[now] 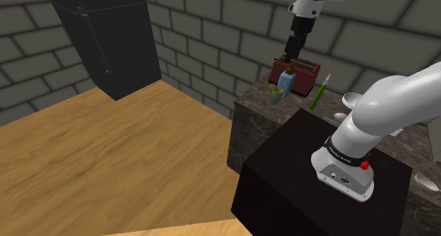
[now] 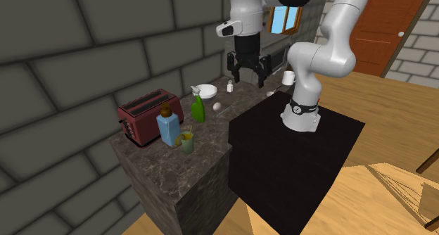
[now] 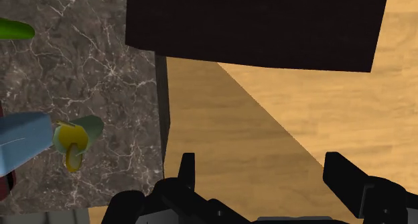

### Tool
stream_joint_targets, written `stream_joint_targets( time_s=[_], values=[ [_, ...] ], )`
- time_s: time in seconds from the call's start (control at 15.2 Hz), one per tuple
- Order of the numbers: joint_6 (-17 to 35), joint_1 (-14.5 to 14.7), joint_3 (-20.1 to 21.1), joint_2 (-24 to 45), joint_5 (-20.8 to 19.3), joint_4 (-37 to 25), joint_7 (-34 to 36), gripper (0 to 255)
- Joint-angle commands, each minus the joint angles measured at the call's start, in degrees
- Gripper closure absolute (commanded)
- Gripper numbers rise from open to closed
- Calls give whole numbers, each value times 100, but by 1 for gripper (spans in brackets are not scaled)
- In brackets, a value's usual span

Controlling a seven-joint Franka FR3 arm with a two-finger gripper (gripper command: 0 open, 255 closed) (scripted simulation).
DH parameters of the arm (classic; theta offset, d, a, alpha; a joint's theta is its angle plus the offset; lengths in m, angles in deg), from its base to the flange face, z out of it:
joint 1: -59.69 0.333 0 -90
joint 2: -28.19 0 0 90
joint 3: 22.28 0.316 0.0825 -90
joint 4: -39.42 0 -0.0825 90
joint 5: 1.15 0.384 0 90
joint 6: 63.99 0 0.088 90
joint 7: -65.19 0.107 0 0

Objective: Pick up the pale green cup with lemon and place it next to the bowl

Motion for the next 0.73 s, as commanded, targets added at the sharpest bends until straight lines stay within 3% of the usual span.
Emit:
stream_joint_targets(
  time_s=[0.0, 0.33, 0.66],
  values=[
    [427, -29, -161, 378, -59, 29, -186, 0],
    [1314, -69, -547, 1346, -77, -70, -667, 0],
    [2105, -66, -898, 2450, 154, -375, -1246, 0]
  ],
)
